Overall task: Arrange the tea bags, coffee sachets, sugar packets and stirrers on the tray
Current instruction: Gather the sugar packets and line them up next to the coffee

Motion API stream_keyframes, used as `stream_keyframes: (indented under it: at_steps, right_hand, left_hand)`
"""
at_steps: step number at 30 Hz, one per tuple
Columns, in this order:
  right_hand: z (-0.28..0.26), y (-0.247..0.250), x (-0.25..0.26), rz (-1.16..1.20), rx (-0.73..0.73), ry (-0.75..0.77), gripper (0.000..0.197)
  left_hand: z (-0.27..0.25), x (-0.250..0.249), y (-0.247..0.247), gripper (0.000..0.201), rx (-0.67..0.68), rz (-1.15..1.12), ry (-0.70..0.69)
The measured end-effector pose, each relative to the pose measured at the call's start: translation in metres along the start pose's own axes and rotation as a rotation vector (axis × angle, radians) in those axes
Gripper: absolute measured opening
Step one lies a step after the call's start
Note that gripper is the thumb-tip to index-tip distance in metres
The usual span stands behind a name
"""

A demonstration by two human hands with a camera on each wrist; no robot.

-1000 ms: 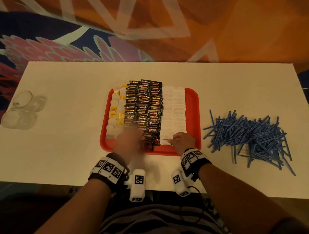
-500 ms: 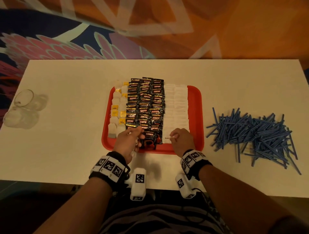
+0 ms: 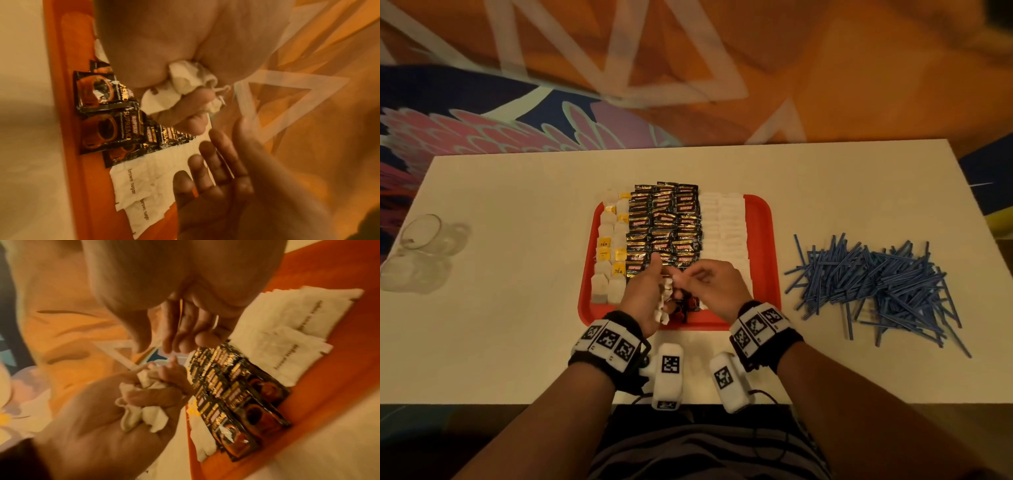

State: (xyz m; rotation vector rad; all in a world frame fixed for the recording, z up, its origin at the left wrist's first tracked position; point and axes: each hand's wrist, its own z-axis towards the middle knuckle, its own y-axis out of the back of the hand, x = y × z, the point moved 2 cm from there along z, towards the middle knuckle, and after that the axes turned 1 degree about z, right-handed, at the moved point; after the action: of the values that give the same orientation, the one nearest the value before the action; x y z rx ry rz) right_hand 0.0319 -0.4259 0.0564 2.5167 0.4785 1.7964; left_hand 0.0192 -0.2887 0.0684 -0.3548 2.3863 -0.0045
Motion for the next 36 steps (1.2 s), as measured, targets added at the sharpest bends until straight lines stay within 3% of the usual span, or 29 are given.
stream_keyframes:
  at_steps: [4,6,9,13,19,25,29,36]
  right_hand:
    - [0.001,0.007,0.016,-0.119,0.049,-0.040,0.006]
    - [0.003,0.014,0.022,-0.121,0.030,-0.040,0.011]
    - [0.004,0.027,0.032,-0.038,-0.003,-0.059,0.014]
    - [0.002,0.036,0.040,0.088,0.018,-0.106,0.016]
    - [0.000,0.045,0.043,-0.037,0.045,-0.061,0.011]
    - [-0.001,0.054,0.035,-0.098,0.003,-0.006,0.011]
    - [-0.005,0.059,0.024,0.022,0.021,-0.063,0.004]
    - [-0.009,0.057,0.009,0.232,0.105,-0.154,0.012]
  left_hand:
    - [-0.010,-0.008,-0.017,0.059,0.051,0.049,-0.010]
    - [-0.012,-0.011,-0.023,0.052,0.086,0.068,-0.028]
    - [-0.016,-0.015,-0.027,0.036,0.114,0.042,-0.088]
    - [-0.021,-0.017,-0.028,0.035,0.084,-0.004,-0.134]
    - [-0.030,-0.014,-0.039,0.037,0.056,-0.007,-0.127]
    - [-0.029,0.001,-0.040,0.014,0.079,0.004,-0.188]
    - [-0.029,0.010,-0.040,0.012,0.031,0.076,-0.222]
    - [-0.027,0.020,-0.041,0.009,0.023,0.065,-0.262]
